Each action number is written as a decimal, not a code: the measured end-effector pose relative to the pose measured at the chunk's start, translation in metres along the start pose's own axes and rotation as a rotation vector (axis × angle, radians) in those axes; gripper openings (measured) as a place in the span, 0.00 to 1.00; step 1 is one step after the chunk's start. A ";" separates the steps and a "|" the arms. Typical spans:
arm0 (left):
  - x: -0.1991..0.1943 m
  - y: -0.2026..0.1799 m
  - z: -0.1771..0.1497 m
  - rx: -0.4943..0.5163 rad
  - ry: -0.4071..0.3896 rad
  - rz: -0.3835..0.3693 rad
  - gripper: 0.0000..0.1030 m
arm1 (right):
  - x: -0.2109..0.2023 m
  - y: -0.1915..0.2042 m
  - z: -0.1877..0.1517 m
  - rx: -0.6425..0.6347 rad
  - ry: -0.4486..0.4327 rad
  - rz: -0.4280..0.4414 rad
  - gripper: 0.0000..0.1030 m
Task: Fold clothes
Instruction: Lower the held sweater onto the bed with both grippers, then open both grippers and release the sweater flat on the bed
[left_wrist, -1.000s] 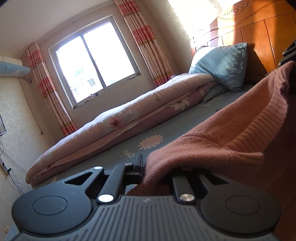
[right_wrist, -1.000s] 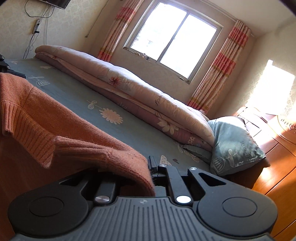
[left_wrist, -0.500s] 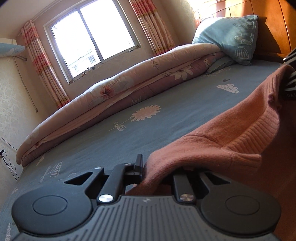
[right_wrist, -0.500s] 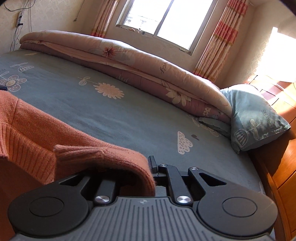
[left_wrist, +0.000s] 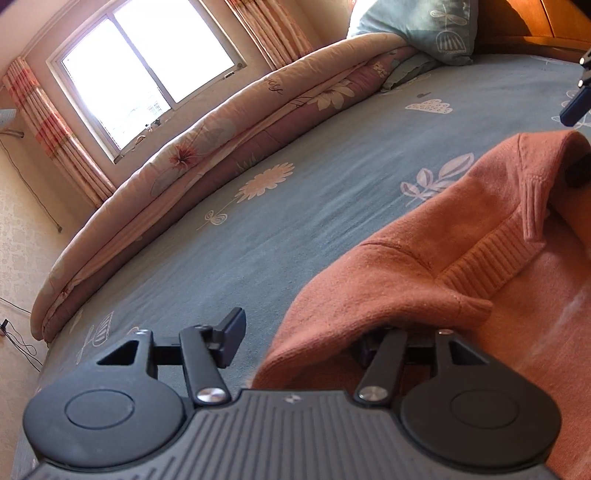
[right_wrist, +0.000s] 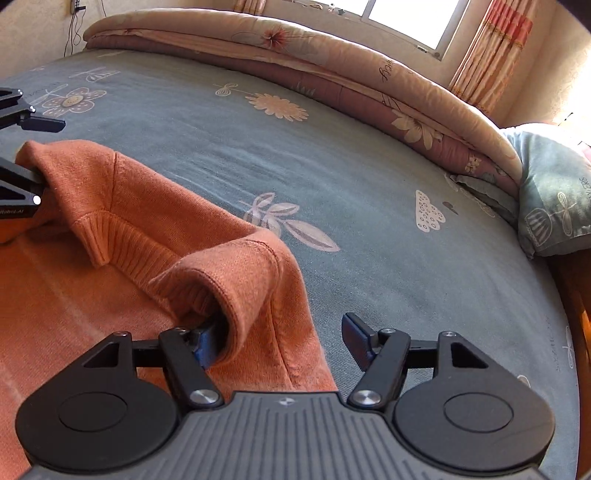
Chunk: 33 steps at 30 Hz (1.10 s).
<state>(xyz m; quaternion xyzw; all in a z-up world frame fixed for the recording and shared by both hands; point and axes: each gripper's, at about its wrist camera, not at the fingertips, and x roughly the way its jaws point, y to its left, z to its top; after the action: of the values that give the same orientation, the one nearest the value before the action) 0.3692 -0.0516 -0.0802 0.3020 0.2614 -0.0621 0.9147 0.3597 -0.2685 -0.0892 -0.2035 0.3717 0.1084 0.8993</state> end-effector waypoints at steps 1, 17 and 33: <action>-0.002 0.001 0.002 0.004 -0.010 -0.003 0.61 | -0.003 0.000 -0.001 -0.010 -0.010 -0.014 0.70; 0.109 0.027 0.028 -0.247 0.121 -0.020 0.63 | 0.071 -0.050 0.046 0.203 -0.019 -0.204 0.70; 0.082 0.036 0.025 -0.229 0.123 -0.020 0.66 | 0.051 -0.057 0.032 0.250 -0.040 -0.136 0.75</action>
<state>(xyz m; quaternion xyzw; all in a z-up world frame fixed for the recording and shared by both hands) 0.4601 -0.0336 -0.0875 0.1964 0.3254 -0.0225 0.9247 0.4351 -0.3031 -0.0884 -0.1124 0.3498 0.0039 0.9301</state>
